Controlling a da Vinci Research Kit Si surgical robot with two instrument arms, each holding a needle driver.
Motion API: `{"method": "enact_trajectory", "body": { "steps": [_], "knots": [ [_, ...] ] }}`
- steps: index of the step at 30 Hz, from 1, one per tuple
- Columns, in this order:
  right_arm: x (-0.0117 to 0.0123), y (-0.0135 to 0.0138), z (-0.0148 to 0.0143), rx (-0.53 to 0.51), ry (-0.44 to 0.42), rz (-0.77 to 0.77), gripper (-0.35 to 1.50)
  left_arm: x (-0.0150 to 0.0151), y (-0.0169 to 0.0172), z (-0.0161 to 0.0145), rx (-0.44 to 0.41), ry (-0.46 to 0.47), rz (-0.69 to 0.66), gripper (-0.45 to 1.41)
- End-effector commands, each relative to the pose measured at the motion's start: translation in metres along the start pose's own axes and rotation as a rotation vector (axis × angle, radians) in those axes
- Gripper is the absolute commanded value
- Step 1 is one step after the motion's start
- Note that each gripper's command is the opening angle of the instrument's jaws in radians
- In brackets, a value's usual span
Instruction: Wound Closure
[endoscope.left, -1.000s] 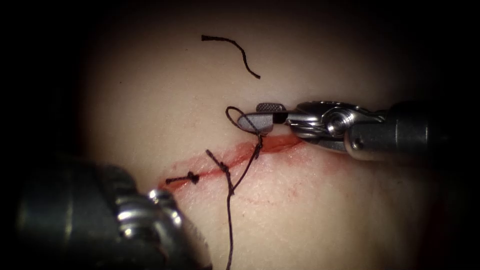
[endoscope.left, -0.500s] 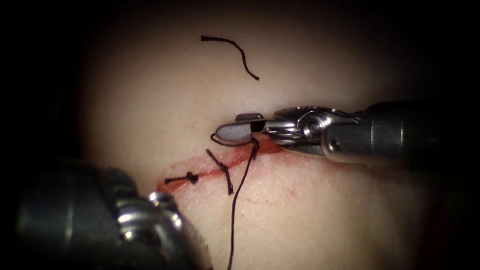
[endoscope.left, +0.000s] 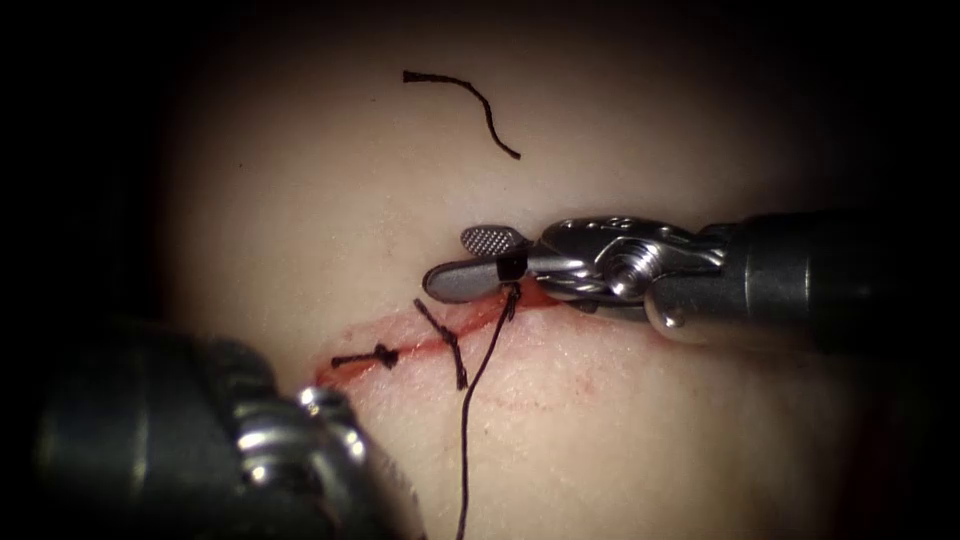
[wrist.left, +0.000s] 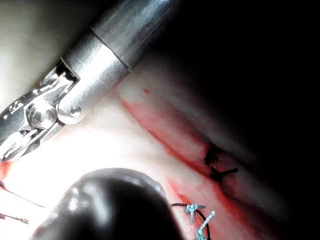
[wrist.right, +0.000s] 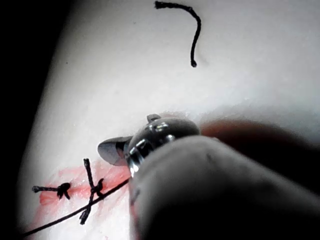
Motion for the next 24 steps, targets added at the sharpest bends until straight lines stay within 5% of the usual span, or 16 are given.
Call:
{"method": "enact_trajectory", "body": {
  "steps": [1, 7, 10, 16, 20, 22, 24],
  "knots": [
    [0.0005, 0.0002, 0.0004, -0.010, 0.011, 0.002, 0.86, 0.0004, -0.0003, 0.0005, 0.000, 0.000, 0.000, -0.45],
    [0.0010, 0.0009, -0.0007, -0.019, 0.003, -0.032, 0.69, 0.0004, -0.0003, 0.0005, 0.000, 0.000, 0.000, -0.45],
    [0.0013, 0.0008, -0.0003, -0.059, -0.041, -0.081, 0.34, 0.0004, -0.0003, 0.0005, 0.000, 0.001, -0.001, -0.45],
    [0.0022, 0.0004, 0.0008, -0.095, -0.195, -0.178, 0.10, 0.0004, -0.0002, 0.0005, 0.000, 0.000, 0.000, -0.45],
    [0.0026, 0.0000, 0.0010, -0.057, -0.249, -0.197, 0.17, 0.0004, -0.0002, 0.0005, -0.001, 0.000, 0.000, -0.45],
    [0.0030, -0.0004, 0.0007, -0.034, -0.263, -0.206, 0.61, 0.0003, -0.0002, 0.0005, -0.001, 0.000, 0.000, -0.45],
    [0.0036, -0.0009, -0.0001, -0.005, -0.277, -0.213, 0.73, 0.0003, -0.0002, 0.0005, -0.001, 0.000, 0.000, -0.45]
  ]
}}
